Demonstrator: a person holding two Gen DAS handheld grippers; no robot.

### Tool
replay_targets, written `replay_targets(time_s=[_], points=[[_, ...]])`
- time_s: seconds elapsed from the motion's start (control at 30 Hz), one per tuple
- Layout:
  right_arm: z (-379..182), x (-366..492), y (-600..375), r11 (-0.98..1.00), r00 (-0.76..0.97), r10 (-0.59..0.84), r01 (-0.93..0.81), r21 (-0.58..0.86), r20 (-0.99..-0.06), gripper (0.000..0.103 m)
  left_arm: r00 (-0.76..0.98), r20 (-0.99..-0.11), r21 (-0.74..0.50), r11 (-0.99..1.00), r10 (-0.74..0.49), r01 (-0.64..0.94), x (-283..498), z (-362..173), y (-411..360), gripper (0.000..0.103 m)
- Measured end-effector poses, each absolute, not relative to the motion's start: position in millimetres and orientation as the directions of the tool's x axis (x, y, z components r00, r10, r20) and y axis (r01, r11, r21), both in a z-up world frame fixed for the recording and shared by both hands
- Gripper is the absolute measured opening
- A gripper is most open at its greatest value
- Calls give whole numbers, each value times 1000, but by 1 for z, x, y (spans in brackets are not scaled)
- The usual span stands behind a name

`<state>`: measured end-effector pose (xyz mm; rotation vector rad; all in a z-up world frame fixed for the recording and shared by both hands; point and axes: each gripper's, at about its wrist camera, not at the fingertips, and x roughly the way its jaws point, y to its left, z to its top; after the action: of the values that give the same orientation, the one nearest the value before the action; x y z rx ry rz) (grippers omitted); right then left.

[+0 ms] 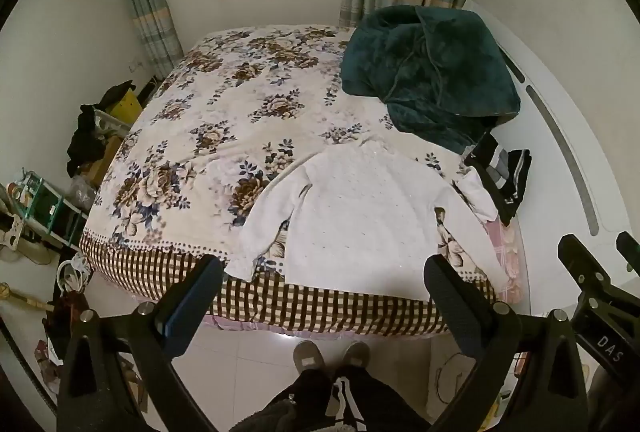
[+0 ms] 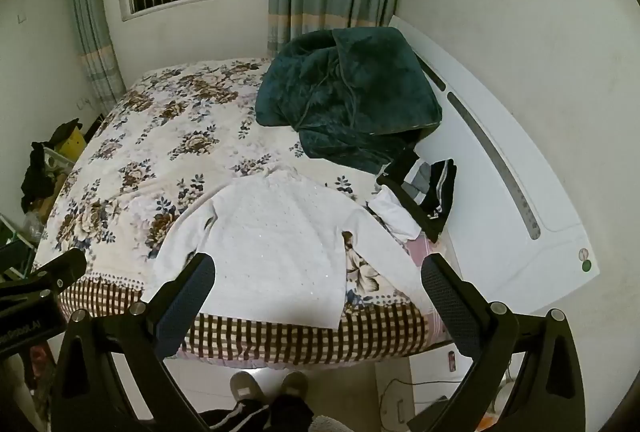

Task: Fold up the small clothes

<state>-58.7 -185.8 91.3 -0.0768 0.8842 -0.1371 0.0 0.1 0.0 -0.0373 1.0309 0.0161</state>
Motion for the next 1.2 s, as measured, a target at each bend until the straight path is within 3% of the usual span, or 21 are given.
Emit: replay_targets(time_s=[1.2], points=[[105,-61,-176,989,635,-150,87,-124,-758,103,525,-851,-17,999,1,-29,5,11,9,103]])
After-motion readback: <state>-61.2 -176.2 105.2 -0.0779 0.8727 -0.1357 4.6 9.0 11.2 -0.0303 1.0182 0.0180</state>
